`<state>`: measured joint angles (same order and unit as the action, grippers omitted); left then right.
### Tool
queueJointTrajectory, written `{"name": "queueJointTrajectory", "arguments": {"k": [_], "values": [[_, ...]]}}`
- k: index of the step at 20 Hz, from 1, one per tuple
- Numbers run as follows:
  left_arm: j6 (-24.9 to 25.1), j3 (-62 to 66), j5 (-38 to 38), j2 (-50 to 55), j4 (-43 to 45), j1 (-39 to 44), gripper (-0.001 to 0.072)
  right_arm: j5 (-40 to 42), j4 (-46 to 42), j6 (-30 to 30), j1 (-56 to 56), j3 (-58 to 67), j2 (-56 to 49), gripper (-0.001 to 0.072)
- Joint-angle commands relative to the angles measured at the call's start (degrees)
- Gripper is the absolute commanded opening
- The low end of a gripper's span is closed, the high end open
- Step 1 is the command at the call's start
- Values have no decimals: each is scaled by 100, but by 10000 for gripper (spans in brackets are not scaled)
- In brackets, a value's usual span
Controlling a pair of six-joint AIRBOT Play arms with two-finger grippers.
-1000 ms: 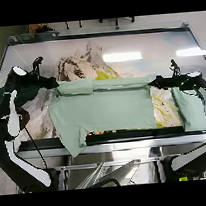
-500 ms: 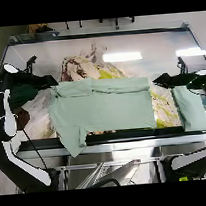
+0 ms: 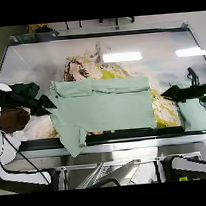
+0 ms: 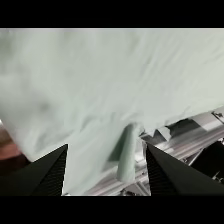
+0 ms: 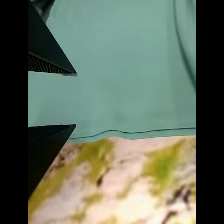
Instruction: Fold the shirts.
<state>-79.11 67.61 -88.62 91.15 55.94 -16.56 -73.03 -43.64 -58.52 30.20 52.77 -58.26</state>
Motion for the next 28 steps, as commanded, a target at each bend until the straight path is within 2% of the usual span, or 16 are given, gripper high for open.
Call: {"name": "queueJointTrajectory", "arguments": {"k": [1,6,10,13,16,19,20,21,22,24,25,28], "values": [[-94,-1976,350,-929,11,-26,527,118,-177,-153,44,-1040,610,362],[-96,-3147,1272,-1757,96,-26,527,166,-160,-149,44,-1425,807,363],[-442,-3364,1432,-2094,931,-26,528,271,-162,-151,44,-1432,807,363],[-428,-3628,2072,-2144,378,85,528,382,-160,-151,44,-1436,774,364],[-177,-3685,2608,-1845,-407,505,527,380,-162,-153,44,-1438,719,363],[-125,-3467,2730,-1279,-466,929,525,380,-186,-153,44,-1447,713,364],[-70,-3281,2608,-1113,-461,997,395,378,-240,-160,44,-1447,713,364],[11,-3088,2441,-999,-459,1003,148,376,-328,-208,44,-1449,715,364],[103,-2859,2238,-929,-450,1001,58,376,-444,-319,44,-1449,715,365],[114,-2527,1985,-940,-442,975,47,380,-715,-501,44,-1462,715,365],[114,-2430,1912,-986,-446,927,19,389,-826,-562,44,-1502,715,365],[157,-2271,1762,-1141,-446,785,19,627,-885,-601,42,-1849,713,364]]}}
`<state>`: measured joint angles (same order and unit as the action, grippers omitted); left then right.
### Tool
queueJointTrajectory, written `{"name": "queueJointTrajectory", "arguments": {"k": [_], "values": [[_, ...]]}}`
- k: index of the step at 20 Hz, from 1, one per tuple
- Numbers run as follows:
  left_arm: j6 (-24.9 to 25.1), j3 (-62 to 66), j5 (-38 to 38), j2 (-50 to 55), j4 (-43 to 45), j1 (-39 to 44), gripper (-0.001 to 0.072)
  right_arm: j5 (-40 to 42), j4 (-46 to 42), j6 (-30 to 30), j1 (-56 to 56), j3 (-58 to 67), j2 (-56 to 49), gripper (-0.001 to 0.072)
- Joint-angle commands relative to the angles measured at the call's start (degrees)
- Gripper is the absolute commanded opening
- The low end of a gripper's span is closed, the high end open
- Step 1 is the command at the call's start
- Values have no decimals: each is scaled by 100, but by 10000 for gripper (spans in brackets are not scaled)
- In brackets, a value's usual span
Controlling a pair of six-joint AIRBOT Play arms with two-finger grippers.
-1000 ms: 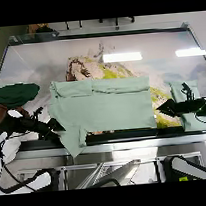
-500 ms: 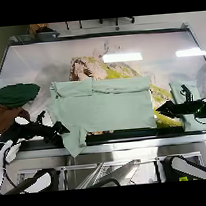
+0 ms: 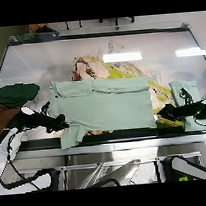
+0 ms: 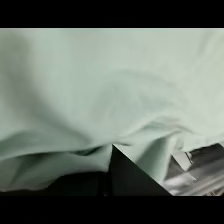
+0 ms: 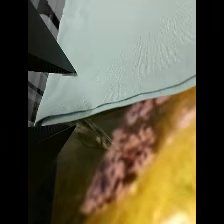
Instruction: Fold the shirts.
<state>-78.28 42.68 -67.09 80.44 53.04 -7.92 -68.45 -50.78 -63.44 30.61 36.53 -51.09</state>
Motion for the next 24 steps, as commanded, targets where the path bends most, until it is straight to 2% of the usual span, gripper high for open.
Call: {"name": "queueJointTrajectory", "arguments": {"k": [1,4,7,9,10,11,12,15,17,19,21,24], "values": [[131,262,-461,-87,-157,-129,19,275,-170,-98,-2,-407,-4,365],[234,282,-667,-85,-157,-275,19,568,-118,-74,-20,-743,-131,364],[251,282,-791,-85,-160,-391,19,608,389,380,-385,-756,-476,363],[289,284,-800,-85,-160,-389,19,848,651,466,-776,-754,-654,361],[330,284,-798,-85,-162,-389,18,953,730,498,-931,-743,-688,331],[348,284,-804,-85,-162,-389,19,979,741,518,-1019,-713,-691,125],[378,289,-828,-87,-160,-413,19,964,734,516,-1049,-658,-688,27],[446,299,-1204,-254,-149,-601,18,612,592,175,-887,-573,-407,19],[404,299,-1464,-636,-111,-835,18,227,-127,-675,-608,-573,28,18],[177,299,-1958,-1086,393,-1049,18,-262,-986,-1377,-243,-573,562,18],[-37,299,-2072,-1427,761,-1093,18,-315,-1130,-1475,127,-570,1071,18],[-33,319,-1735,-1602,527,-968,18,-114,-634,-1086,243,-570,1311,18]]}}
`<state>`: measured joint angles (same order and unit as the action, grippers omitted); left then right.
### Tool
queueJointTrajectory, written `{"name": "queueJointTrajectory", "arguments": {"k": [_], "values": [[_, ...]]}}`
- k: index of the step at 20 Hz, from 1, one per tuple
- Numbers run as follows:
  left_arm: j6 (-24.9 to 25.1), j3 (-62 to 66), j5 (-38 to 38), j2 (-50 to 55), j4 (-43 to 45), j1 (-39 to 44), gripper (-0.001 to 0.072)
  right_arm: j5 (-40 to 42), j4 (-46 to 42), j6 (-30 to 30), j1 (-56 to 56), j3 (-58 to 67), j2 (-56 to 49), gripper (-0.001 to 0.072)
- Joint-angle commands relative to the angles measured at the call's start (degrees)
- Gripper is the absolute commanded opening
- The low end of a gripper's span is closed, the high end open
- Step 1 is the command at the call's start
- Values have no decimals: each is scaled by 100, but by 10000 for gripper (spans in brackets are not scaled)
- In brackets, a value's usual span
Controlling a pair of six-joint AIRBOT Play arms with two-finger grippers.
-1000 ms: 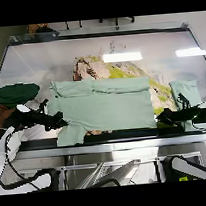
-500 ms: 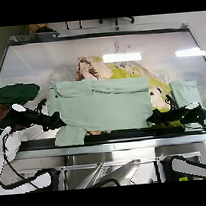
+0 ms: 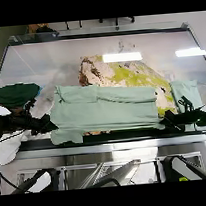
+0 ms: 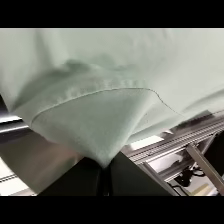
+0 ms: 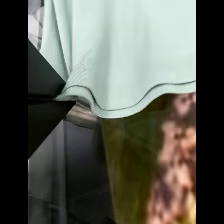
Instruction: Fold the shirts.
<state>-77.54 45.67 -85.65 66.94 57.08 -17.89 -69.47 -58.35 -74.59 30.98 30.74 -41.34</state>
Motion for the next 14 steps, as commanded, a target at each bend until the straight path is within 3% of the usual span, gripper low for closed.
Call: {"name": "queueJointTrajectory", "arguments": {"k": [1,6,14], "values": [[-107,116,251,-153,122,153,18,83,575,343,203,9,267,18],[-103,1729,542,922,-332,785,19,938,2586,1561,155,501,-518,19],[-142,5329,964,3591,-461,1338,19,3003,3034,2092,-1217,1843,-2376,20]]}}
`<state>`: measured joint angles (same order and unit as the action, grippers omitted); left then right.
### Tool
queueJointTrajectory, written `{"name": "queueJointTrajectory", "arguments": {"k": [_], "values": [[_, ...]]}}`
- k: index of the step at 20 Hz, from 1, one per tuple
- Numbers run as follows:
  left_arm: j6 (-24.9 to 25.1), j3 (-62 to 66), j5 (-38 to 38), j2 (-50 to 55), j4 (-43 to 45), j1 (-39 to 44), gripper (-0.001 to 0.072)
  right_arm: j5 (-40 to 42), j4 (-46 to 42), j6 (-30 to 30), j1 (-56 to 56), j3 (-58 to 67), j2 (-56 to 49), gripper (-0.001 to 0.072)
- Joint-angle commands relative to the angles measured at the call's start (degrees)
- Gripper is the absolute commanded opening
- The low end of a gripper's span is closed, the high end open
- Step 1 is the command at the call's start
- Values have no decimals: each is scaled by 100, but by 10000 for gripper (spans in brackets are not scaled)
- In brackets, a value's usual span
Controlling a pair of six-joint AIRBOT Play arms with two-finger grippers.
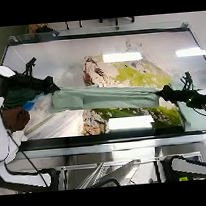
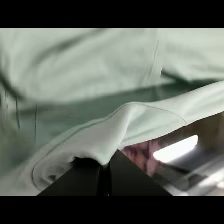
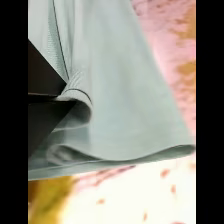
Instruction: Fold the shirts.
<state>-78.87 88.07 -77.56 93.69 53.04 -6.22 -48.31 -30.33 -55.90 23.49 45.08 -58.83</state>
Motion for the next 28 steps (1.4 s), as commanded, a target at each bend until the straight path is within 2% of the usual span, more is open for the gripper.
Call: {"name": "queueJointTrajectory", "arguments": {"k": [1,3,4,5,6,7,9,13,16,20,21,23,24,25,28], "values": [[-9,1311,177,1222,-55,195,19,1064,229,284,-575,487,-833,22],[-11,1615,157,1764,-55,205,22,1095,225,284,-619,570,-1093,32],[-11,1749,127,1991,-61,205,145,1091,175,284,-605,575,-1117,131],[-28,1908,74,2190,-59,205,572,1025,105,284,-564,599,-1095,220],[-168,2044,52,2350,-61,205,685,857,-15,319,-505,664,-1029,235],[-221,2175,4,2452,-59,199,684,634,-177,402,-407,758,-933,237],[-227,2465,-214,2542,-59,149,684,295,-468,356,-114,966,-793,465],[-387,3001,-717,2531,-72,68,684,-181,-476,256,380,1049,-1058,467],[-485,2767,-597,2350,-76,125,684,-529,-380,258,251,1049,-1447,464],[-481,2623,-535,2208,-212,267,683,-509,-24,378,-208,1049,-1731,460],[-481,2623,-535,2210,-444,319,683,-501,142,457,-297,1051,-1773,452],[-481,2623,-483,2210,-680,461,682,-507,356,525,-382,1064,-1805,135],[-479,2623,-452,2210,-656,584,626,-584,378,612,-387,1113,-1794,49],[-479,2621,-428,2229,-667,728,486,-756,382,664,-387,1222,-1777,20],[-474,2618,-81,2312,-664,1316,176,-1311,378,446,-352,1729,-1561,19]]}}
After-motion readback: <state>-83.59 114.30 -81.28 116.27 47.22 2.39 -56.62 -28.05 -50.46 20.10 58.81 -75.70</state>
